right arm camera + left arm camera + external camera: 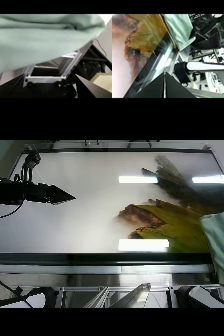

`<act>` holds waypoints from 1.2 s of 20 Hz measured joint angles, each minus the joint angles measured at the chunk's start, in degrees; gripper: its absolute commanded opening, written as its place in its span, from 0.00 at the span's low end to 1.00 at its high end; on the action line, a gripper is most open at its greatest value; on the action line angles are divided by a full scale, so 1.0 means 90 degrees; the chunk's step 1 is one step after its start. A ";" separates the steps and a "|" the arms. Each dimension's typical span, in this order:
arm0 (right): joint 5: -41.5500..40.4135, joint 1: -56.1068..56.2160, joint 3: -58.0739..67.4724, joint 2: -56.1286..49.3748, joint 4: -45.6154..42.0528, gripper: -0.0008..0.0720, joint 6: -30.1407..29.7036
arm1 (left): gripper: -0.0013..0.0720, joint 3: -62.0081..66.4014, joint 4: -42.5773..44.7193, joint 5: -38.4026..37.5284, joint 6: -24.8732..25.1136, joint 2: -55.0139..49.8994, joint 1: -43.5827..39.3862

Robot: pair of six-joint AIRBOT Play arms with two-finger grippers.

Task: Fold the shirts.

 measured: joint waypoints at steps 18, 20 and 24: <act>-0.0600 0.2397 0.1098 0.0879 0.5542 0.03 -0.1020 | 0.02 0.0078 0.0032 -0.0330 -0.0673 0.1535 0.0566; -0.1039 0.3330 0.0726 0.1447 0.5744 0.03 -0.1190 | 0.02 -0.0838 0.0051 -0.0243 -0.0724 0.2297 0.0891; -0.2453 0.5581 -0.0534 0.2603 0.5923 0.03 -0.1375 | 0.04 -0.2824 0.0068 -0.0117 -0.0738 0.3628 0.1353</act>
